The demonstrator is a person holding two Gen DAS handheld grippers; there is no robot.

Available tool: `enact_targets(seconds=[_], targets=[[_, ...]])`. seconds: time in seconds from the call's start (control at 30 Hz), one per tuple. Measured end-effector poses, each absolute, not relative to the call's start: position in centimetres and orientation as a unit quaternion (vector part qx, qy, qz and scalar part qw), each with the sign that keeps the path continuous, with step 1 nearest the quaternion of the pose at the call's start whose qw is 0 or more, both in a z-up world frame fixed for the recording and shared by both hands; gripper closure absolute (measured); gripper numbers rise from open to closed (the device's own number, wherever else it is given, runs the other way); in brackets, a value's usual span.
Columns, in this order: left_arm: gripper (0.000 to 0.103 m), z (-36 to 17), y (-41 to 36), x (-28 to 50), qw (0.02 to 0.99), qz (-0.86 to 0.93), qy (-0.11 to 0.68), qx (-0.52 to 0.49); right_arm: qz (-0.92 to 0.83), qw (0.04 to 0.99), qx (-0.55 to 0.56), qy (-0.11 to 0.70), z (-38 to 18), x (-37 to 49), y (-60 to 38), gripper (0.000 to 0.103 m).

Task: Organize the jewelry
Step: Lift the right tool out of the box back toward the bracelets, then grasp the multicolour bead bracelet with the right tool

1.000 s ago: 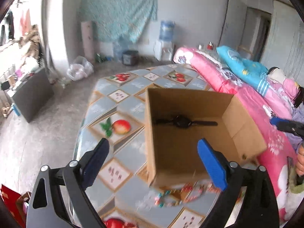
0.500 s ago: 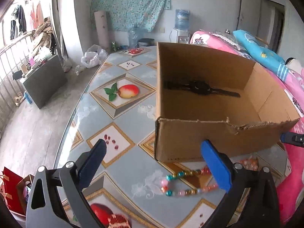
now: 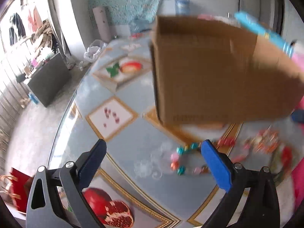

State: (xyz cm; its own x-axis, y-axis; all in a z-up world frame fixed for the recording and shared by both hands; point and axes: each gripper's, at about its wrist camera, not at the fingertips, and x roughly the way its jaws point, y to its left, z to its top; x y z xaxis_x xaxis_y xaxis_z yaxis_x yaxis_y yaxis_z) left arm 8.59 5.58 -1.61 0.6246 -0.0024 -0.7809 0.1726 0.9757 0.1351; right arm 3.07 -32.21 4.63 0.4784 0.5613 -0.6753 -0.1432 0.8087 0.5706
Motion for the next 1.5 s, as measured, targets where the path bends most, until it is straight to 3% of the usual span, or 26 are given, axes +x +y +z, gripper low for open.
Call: enact_targets(seconds=[0.4, 0.57, 0.63, 0.77, 1.1, 1.27, 1.4, 1.5], targets=[[0.005, -2.8, 6.1, 6.9, 0.884, -0.075, 0.438, 0.141, 0.220, 0.855, 0.128, 0.452, 6.0, 1.3, -29.0, 0.050], [0.004, -2.9, 6.6, 6.6, 0.881, -0.089, 0.440, 0.147, 0.206, 0.878, 0.056, 0.428, 7.1, 0.7, -27.0, 0.034], [0.004, -2.8, 6.6, 6.6, 0.881, -0.093, 0.441, 0.146, 0.196, 0.887, 0.028, 0.417, 7.5, 0.5, -26.4, 0.021], [0.004, -2.9, 6.8, 6.6, 0.879, -0.094, 0.446, 0.142, 0.186, 0.901, -0.009, 0.392, 8.3, 0.0, -25.7, 0.008], [0.004, -3.0, 7.4, 6.9, 0.877, -0.092, 0.459, 0.112, 0.130, 0.926, -0.064, 0.348, 9.2, -0.8, -25.2, 0.008], [0.004, -3.2, 8.0, 7.2, 0.873, -0.100, 0.468, 0.091, 0.191, 0.932, -0.021, 0.308, 10.4, -2.3, -25.0, 0.008], [0.004, -3.2, 8.2, 7.3, 0.871, -0.107, 0.471, 0.090, 0.239, 0.898, 0.039, 0.367, 8.8, -1.0, -24.1, 0.008], [0.004, -3.2, 8.2, 7.1, 0.871, -0.110, 0.470, 0.097, 0.261, 0.868, 0.071, 0.416, 6.7, 0.5, -22.8, 0.028]])
